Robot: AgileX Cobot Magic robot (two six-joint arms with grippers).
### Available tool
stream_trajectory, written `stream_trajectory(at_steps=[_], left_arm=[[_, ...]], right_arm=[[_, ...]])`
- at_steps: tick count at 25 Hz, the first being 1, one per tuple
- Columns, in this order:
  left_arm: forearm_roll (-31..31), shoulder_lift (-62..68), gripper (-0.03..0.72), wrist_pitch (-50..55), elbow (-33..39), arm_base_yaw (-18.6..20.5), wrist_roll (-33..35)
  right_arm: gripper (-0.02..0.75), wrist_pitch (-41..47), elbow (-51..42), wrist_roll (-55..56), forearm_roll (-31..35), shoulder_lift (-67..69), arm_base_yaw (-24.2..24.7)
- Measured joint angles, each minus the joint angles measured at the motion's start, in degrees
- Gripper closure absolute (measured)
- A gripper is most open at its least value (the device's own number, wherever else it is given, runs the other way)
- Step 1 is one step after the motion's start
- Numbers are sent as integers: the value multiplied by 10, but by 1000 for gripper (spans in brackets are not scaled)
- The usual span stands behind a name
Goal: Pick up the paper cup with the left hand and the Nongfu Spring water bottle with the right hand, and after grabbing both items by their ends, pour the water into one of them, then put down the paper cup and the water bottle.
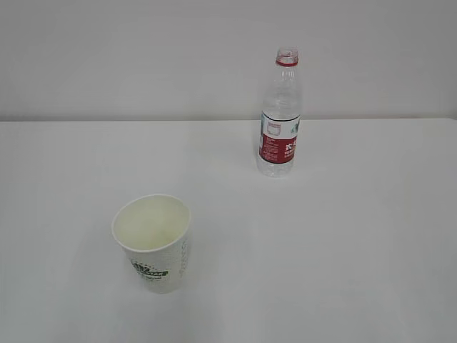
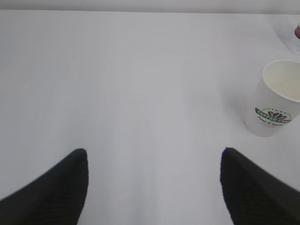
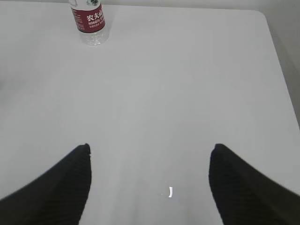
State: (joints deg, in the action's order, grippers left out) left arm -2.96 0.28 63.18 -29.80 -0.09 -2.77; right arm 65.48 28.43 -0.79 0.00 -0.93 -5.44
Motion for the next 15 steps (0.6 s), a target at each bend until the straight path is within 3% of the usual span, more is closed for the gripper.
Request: stream_trajectory(at_steps=[15], left_arm=[[0, 0, 74, 0, 0, 0, 0]], right_arm=[[150, 0, 0, 0, 0, 0, 0]])
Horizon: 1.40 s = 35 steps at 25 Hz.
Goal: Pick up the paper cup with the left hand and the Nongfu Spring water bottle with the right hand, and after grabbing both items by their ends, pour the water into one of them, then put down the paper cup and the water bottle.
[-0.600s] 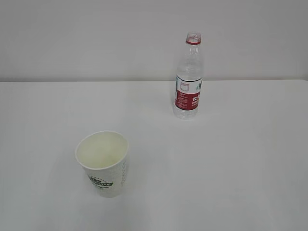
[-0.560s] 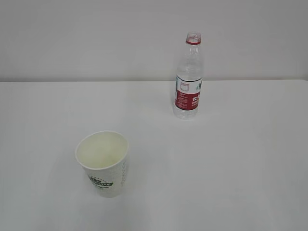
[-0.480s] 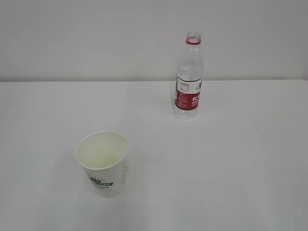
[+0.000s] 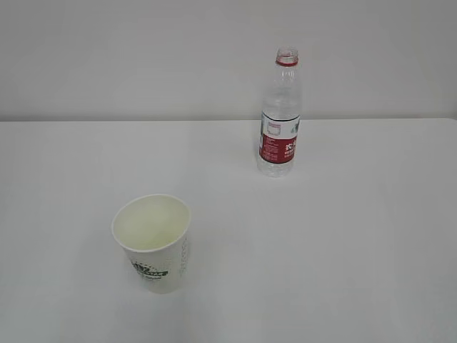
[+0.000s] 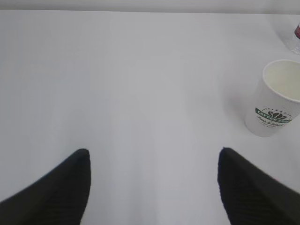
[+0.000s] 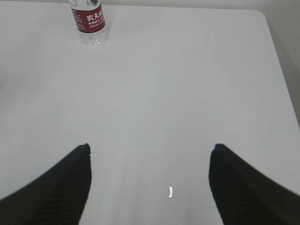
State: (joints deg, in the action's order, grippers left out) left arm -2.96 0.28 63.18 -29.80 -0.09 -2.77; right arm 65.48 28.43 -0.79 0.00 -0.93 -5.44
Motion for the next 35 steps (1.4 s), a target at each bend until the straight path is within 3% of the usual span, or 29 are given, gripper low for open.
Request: stream_trajectory(at_steps=[35], left_arm=[[0, 0, 103, 0, 0, 0, 0]], right_arm=[[150, 0, 0, 0, 0, 0, 0]])
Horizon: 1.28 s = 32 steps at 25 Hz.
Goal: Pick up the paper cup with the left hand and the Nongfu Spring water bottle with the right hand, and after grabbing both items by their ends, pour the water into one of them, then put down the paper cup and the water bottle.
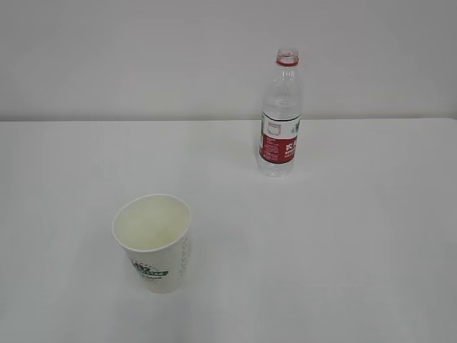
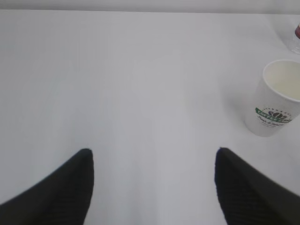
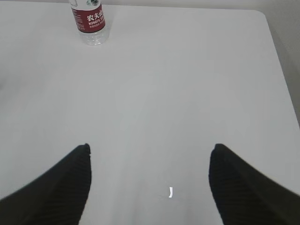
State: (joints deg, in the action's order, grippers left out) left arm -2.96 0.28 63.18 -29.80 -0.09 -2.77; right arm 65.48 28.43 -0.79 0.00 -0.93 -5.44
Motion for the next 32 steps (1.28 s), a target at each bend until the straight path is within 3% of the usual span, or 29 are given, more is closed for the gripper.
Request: stream_trajectory(at_steps=[32], left_arm=[[0, 0, 139, -10, -4, 0, 0]], right_arm=[[150, -13, 8, 0, 9, 0, 0]])
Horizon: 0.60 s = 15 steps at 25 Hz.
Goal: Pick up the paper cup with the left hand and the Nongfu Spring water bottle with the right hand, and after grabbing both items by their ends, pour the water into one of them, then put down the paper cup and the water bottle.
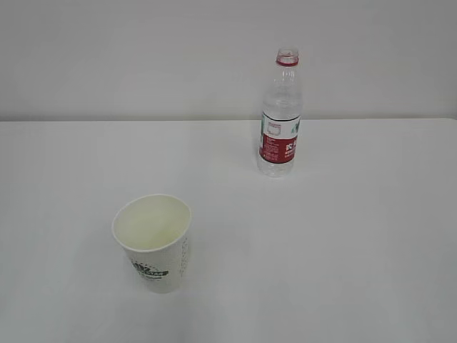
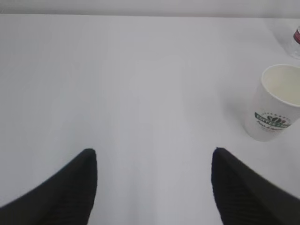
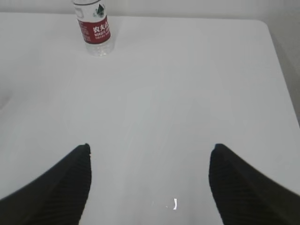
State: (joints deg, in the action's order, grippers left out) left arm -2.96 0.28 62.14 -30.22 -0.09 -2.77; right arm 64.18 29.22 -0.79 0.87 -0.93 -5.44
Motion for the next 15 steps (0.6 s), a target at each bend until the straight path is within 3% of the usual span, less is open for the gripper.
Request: stream_trajectory(at_steps=[15], left_arm=[[0, 0, 174, -159, -16, 0, 0]], right_arm=[[150, -76, 17, 0, 0, 0, 0]])
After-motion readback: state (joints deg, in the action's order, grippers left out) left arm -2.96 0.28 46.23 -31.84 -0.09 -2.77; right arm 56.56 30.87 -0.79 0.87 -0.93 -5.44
